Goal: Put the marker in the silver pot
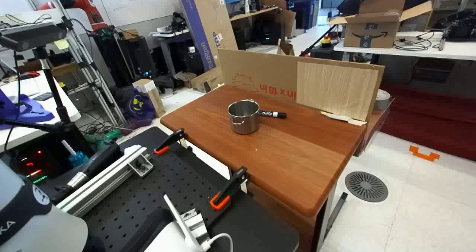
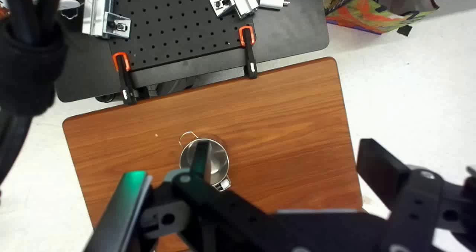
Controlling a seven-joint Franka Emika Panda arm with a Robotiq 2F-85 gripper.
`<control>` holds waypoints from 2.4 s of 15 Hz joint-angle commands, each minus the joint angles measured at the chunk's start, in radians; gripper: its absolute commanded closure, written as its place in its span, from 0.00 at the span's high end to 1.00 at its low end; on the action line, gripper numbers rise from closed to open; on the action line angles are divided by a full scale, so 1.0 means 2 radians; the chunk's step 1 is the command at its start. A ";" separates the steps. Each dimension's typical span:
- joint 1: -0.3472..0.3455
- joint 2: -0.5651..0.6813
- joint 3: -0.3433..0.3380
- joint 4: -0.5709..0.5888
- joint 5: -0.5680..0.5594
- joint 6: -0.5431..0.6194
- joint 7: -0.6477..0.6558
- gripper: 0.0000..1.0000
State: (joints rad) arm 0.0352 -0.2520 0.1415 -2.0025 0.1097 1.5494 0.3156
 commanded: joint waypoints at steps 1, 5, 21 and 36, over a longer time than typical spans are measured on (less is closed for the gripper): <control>0.004 0.000 -0.004 0.001 -0.001 -0.001 0.001 1.00; 0.004 0.000 -0.004 0.001 -0.001 0.000 0.001 1.00; 0.004 0.000 -0.004 0.001 -0.001 0.000 0.001 1.00; 0.003 0.008 -0.005 0.005 0.003 0.012 0.007 1.00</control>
State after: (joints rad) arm 0.0352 -0.2519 0.1412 -2.0025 0.1098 1.5519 0.3165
